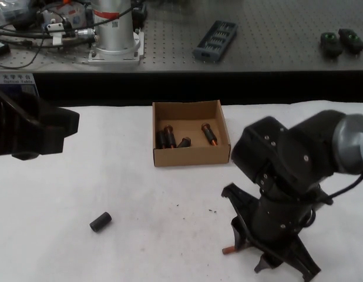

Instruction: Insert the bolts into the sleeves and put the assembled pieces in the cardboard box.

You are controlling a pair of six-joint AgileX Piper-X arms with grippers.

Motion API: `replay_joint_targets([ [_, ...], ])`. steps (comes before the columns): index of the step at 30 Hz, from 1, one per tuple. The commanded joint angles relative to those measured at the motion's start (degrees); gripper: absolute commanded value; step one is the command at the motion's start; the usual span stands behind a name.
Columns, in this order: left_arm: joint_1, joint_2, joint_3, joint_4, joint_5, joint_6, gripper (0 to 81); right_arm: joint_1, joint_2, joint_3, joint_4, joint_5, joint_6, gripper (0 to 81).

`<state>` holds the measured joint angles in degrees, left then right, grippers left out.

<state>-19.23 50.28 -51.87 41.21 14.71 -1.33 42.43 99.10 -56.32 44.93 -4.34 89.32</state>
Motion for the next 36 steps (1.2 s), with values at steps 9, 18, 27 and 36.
replay_joint_targets([
  [9,-0.18,-0.58,-0.62,-0.58,0.08,-0.22,37.8,-3.09,0.13,0.79,-6.42,-1.14,-1.23,28.8],
  [18,-0.18,-0.58,-0.62,-0.58,0.08,-0.22,37.8,-4.29,0.13,1.32,-6.10,-1.56,-3.24,26.5],
  [27,-0.18,-0.58,-0.62,-0.58,0.08,-0.22,37.8,-4.27,0.34,3.50,-4.77,-2.08,-10.31,24.8],
  [36,-0.18,-0.58,-0.62,-0.45,0.08,-0.22,37.8,-4.40,0.47,3.50,-8.99,-4.68,-19.57,1.1],
])
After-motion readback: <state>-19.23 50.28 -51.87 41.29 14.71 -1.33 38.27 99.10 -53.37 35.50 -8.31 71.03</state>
